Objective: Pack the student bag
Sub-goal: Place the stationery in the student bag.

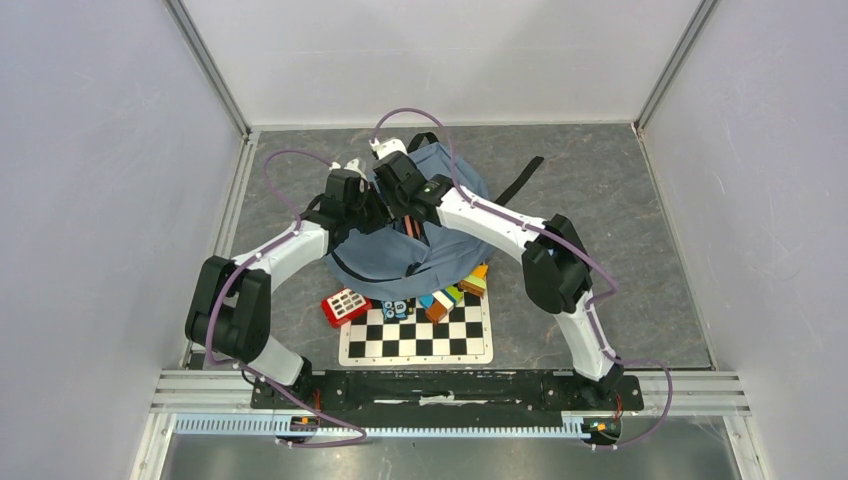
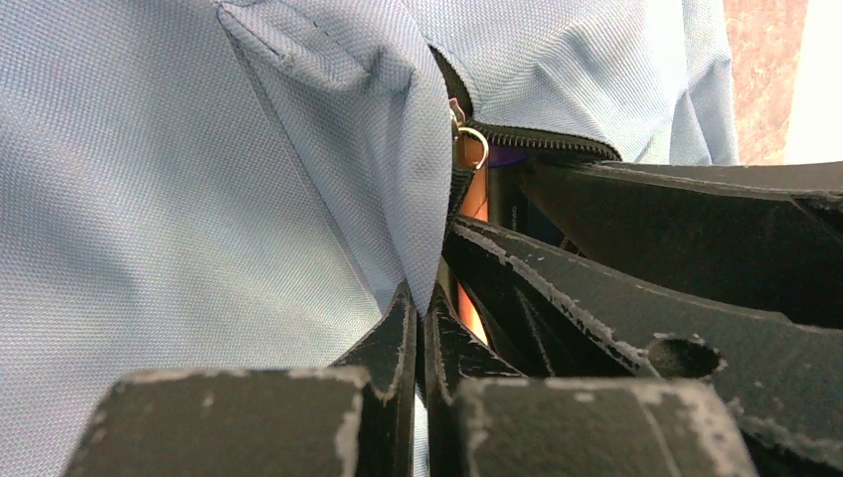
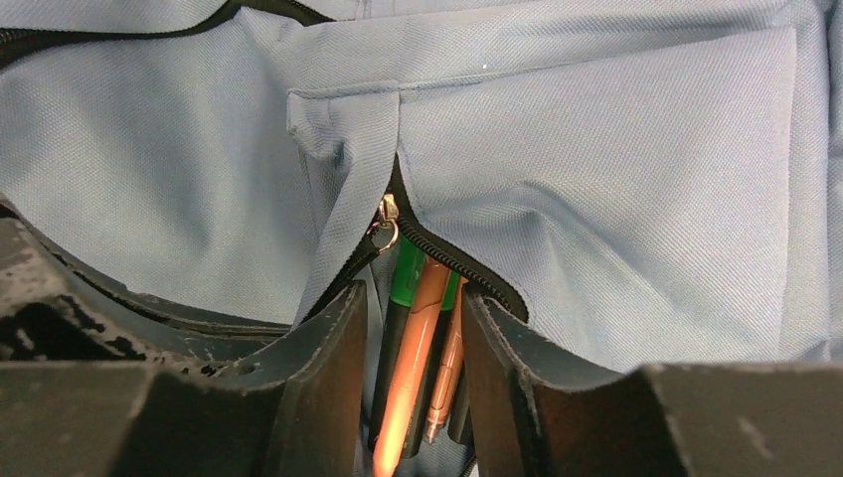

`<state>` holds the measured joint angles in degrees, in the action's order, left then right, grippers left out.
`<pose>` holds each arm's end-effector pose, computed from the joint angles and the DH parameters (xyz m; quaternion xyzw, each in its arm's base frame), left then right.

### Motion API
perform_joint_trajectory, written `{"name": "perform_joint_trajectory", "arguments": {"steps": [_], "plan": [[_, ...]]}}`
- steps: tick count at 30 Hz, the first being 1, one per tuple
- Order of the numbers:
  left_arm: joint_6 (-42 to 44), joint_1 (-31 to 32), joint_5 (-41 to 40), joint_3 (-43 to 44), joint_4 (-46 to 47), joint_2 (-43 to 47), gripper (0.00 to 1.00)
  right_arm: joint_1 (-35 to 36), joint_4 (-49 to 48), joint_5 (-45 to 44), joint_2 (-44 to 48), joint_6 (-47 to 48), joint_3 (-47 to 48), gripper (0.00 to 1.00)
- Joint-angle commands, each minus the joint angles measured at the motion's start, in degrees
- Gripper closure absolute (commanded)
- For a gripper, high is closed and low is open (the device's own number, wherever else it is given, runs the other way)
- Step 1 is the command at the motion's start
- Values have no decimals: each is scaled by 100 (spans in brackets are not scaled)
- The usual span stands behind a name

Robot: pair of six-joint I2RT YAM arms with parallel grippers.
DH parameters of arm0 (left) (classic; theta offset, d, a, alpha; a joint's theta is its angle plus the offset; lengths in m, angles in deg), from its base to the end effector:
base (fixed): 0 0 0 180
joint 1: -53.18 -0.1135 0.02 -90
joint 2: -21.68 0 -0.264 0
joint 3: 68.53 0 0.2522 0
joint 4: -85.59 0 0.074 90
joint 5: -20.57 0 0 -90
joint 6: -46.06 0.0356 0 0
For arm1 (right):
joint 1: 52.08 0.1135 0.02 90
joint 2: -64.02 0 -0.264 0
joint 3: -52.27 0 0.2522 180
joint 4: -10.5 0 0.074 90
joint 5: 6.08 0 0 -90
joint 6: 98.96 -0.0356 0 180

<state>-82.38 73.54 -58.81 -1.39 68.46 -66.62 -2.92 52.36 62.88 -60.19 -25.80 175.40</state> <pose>0.3098 -0.1220 0.2188 -0.1009 0.8913 -0.2857 0.3374 0.3360 0.3692 0.2540 -0.1809 0.8861 0.0734 0.4204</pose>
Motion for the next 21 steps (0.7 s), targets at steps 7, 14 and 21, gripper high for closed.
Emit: {"name": "perform_joint_trajectory", "arguments": {"steps": [7,14,21], "plan": [[60,90,346,216,-416,77,98,34,-494,-27,909,356,-597,52],[125,34,337,334,-708,-53,98,34,-867,589,2181,643,-1654,45],[86,-6,259,460,-787,-61,98,-361,-457,-16,3393,681,-2731,39]]}}
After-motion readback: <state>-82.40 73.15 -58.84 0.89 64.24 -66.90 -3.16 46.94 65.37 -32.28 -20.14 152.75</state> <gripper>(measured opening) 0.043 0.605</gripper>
